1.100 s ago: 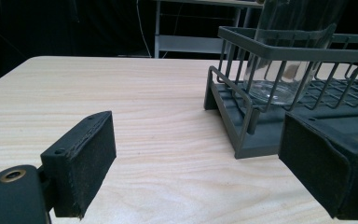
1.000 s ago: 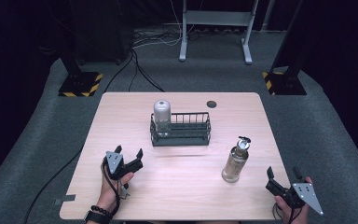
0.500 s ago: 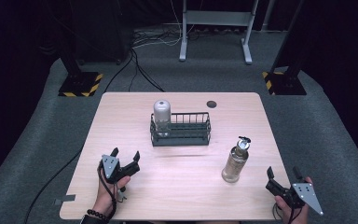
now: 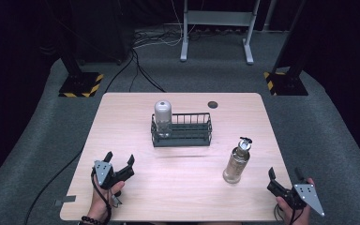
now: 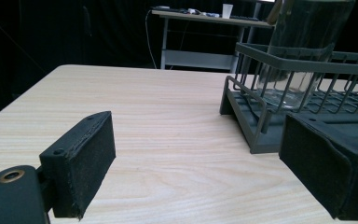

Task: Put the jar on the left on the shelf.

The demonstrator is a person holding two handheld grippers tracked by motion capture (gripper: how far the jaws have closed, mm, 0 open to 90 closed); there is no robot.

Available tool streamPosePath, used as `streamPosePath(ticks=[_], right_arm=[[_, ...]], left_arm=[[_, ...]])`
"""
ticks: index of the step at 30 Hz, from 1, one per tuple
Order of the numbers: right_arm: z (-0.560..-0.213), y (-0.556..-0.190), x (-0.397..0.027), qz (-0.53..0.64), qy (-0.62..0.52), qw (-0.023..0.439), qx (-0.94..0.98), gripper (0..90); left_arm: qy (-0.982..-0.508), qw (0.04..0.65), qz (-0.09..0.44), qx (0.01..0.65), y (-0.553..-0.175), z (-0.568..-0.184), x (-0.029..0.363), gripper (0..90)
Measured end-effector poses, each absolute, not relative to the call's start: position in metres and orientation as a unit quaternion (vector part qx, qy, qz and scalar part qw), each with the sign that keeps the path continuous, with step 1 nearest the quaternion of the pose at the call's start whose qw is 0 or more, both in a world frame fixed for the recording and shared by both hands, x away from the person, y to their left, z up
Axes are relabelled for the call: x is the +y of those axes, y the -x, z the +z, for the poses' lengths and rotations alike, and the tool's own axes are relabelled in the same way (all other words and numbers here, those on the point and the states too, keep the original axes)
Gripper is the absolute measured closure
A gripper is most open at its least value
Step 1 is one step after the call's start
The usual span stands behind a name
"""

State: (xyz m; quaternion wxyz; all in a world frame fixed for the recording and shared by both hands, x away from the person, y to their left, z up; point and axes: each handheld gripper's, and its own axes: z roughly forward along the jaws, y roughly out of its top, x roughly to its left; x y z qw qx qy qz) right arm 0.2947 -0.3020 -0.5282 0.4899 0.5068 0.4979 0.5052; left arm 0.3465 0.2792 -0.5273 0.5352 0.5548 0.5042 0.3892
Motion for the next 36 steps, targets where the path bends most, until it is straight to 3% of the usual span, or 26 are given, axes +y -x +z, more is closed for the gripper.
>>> streamPosePath(ticks=[9, 36], right_arm=[[-0.528, -0.295, -0.302, 0.502, -0.51, 0.492, 0.496, 7.3], [-0.528, -0.294, -0.301, 0.503, -0.507, 0.494, 0.496, 5.1]], left_arm=[[-0.557, 0.527, 0.413, 0.491, -0.336, -0.528, 0.29, 10.3], [-0.535, 0.529, 0.42, 0.508, -0.318, -0.529, 0.337, 9.4]])
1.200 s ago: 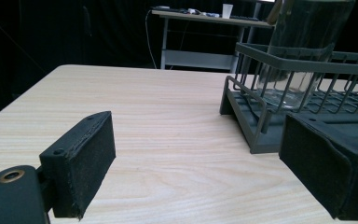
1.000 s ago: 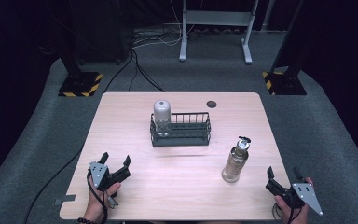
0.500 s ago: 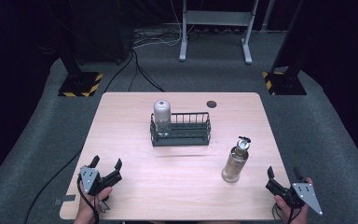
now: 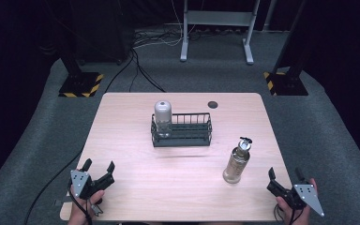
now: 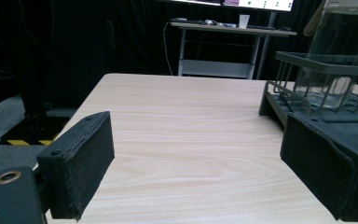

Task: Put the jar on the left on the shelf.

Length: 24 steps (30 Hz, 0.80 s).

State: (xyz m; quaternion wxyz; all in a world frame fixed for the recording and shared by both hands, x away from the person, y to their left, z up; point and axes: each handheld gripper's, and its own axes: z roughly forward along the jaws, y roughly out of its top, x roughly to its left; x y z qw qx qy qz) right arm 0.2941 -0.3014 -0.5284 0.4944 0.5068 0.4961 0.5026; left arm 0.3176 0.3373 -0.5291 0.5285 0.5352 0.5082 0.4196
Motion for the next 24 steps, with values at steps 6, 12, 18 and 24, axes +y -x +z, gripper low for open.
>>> streamPosePath(ticks=[6, 12, 18, 24], right_arm=[[-0.528, -0.295, -0.301, 0.5, -0.51, 0.493, 0.496, 3.5], [-0.528, -0.295, -0.301, 0.498, -0.512, 0.494, 0.496, 3.0], [-0.528, -0.296, -0.301, 0.495, -0.517, 0.493, 0.495, 1.0], [-0.528, -0.296, -0.3, 0.49, -0.519, 0.496, 0.494, 1.0]], left_arm=[[-0.519, 0.526, 0.428, 0.52, -0.312, -0.53, 0.352, 9.3], [-0.517, 0.507, 0.455, 0.518, -0.308, -0.53, 0.359, 9.3], [-0.512, 0.506, 0.461, 0.519, -0.304, -0.53, 0.368, 9.3], [-0.505, 0.509, 0.46, 0.524, -0.301, -0.531, 0.374, 9.3]])
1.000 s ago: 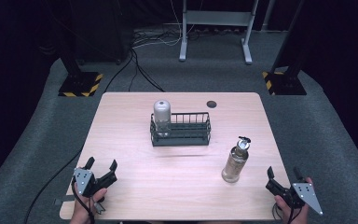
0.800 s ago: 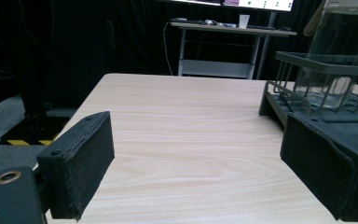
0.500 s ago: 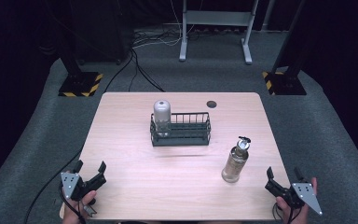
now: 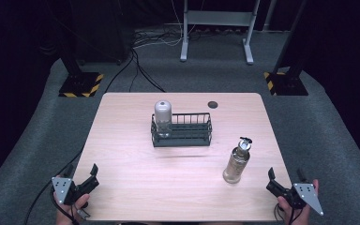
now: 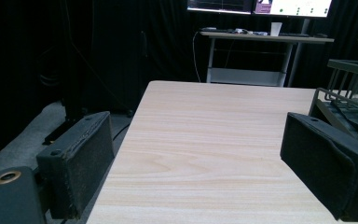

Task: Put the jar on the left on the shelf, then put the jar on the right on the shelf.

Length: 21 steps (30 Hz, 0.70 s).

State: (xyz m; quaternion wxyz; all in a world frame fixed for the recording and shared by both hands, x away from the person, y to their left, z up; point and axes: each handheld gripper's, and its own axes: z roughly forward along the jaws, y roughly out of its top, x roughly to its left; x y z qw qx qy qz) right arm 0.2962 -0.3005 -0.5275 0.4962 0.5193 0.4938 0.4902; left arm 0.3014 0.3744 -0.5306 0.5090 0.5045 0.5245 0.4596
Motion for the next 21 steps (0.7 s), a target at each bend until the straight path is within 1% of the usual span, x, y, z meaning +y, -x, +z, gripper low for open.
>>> streamPosePath(ticks=[8, 12, 15, 17, 21], right_arm=[[-0.527, -0.297, -0.3041, 0.49, -0.536, 0.492, 0.48, 2.7], [-0.5254, -0.2956, -0.305, 0.494, -0.543, 0.49, 0.47, 7.1], [-0.5238, -0.2947, -0.3036, 0.5, -0.543, 0.482, 0.472, 6.8], [-0.5221, -0.2933, -0.3006, 0.508, -0.542, 0.475, 0.471, 4.4], [-0.5193, -0.2919, -0.2965, 0.513, -0.537, 0.471, 0.477, 3.5]], left_arm=[[-0.503, 0.513, 0.46, 0.521, -0.3004, -0.5309, 0.3748, 9.3], [-0.502, 0.515, 0.459, 0.521, -0.3002, -0.5309, 0.3753, 9.3], [-0.502, 0.516, 0.459, 0.521, -0.3001, -0.5309, 0.3754, 9.3], [-0.502, 0.516, 0.46, 0.52, -0.2999, -0.531, 0.3753, 9.3], [-0.502, 0.517, 0.459, 0.52, -0.2999, -0.531, 0.3755, 9.3]])
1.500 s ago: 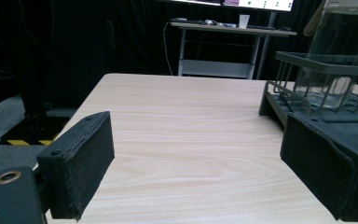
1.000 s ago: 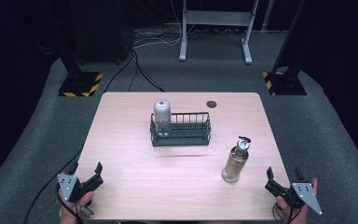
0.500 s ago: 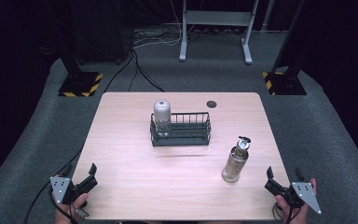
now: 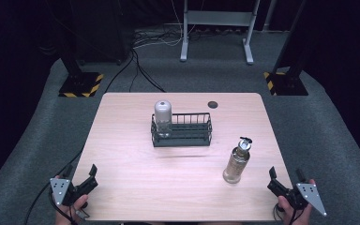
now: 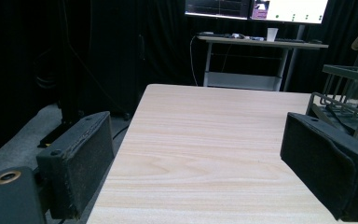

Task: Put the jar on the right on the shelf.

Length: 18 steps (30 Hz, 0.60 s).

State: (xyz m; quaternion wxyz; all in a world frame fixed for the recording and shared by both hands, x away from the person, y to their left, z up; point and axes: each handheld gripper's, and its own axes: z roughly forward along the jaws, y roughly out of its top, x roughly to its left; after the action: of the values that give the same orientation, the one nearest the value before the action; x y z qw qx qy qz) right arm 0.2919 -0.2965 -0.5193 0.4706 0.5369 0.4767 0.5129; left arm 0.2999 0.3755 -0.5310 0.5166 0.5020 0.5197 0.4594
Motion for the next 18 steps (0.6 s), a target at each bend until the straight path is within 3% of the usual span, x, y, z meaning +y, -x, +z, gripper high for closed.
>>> streamPosePath(ticks=[18], right_arm=[[-0.492, -0.294, -0.259, 0.546, -0.488, 0.449, 0.512, 7.4]], left_arm=[[-0.503, 0.517, 0.458, 0.519, -0.3, -0.531, 0.376, 9.1]])
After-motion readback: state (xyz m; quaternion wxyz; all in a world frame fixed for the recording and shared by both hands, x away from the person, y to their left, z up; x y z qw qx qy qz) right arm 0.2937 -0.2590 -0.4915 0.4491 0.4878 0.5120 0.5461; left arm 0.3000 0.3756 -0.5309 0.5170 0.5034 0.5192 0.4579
